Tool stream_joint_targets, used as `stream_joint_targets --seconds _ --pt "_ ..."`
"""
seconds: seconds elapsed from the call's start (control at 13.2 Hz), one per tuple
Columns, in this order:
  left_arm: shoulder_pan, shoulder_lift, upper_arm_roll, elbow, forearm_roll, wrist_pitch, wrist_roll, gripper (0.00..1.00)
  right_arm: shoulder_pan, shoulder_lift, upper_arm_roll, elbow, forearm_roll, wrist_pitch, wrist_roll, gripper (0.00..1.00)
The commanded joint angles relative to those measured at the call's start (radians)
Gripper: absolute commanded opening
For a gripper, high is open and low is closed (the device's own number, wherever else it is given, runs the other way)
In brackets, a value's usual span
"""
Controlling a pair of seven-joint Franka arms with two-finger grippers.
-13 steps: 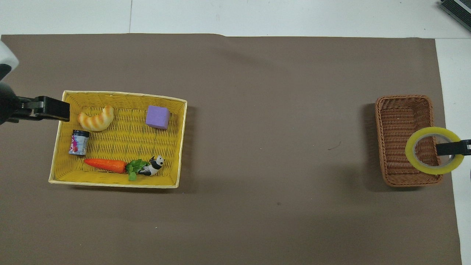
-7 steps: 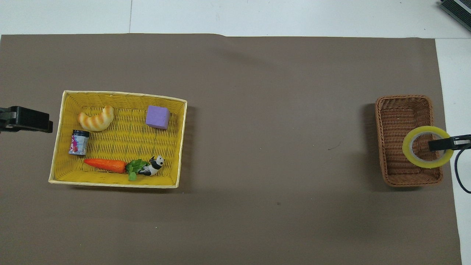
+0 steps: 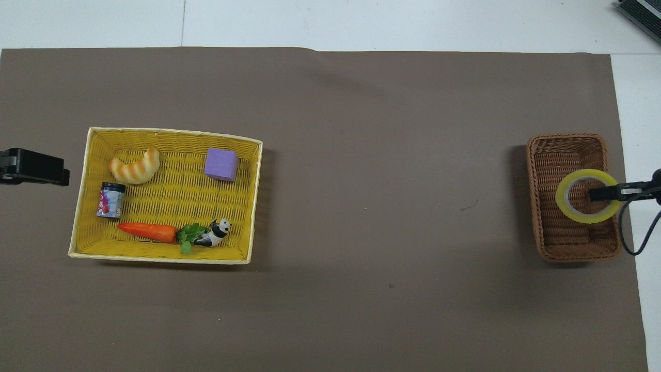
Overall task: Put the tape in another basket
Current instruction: 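Lower the tape into the wicker basket and open the right gripper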
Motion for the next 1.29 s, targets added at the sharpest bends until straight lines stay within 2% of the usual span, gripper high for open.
stream_joint_targets --seconds 0.0,0.3,0.38,0.45,0.53,0.61,0.91,1.21 --pt "0.024 -0.012 -0.009 0.004 -0.019 -0.021 0.016 1.00 -0.029 0.053 0.013 0.000 0.031 0.022 -0.012 0.00" --pt "0.026 -0.018 -0.008 0.001 -0.019 -0.029 0.014 1.00 -0.025 0.058 0.012 -0.009 0.031 0.044 -0.023 0.00" --pt "0.026 -0.018 -0.008 0.001 -0.019 -0.029 0.014 1.00 -0.020 0.059 0.012 -0.009 0.030 0.045 -0.022 0.16" --pt "0.026 -0.018 -0.008 0.001 -0.019 -0.029 0.014 1.00 -0.016 0.059 0.012 -0.013 0.025 0.060 -0.020 0.41" --pt "0.026 -0.018 -0.008 0.001 -0.019 -0.029 0.014 1.00 -0.014 0.056 0.012 -0.030 0.024 0.070 -0.018 0.73" --pt "0.026 -0.018 -0.008 0.001 -0.019 -0.029 0.014 1.00 -0.014 0.055 0.012 -0.033 0.024 0.071 -0.012 1.00" --pt "0.024 -0.018 -0.008 0.001 -0.019 -0.029 0.014 1.00 -0.016 0.059 0.012 -0.017 0.019 0.068 -0.009 1.00" --pt "0.026 -0.018 -0.008 0.001 -0.019 -0.029 0.014 1.00 -0.014 0.070 0.016 0.048 0.016 0.061 -0.009 1.00"
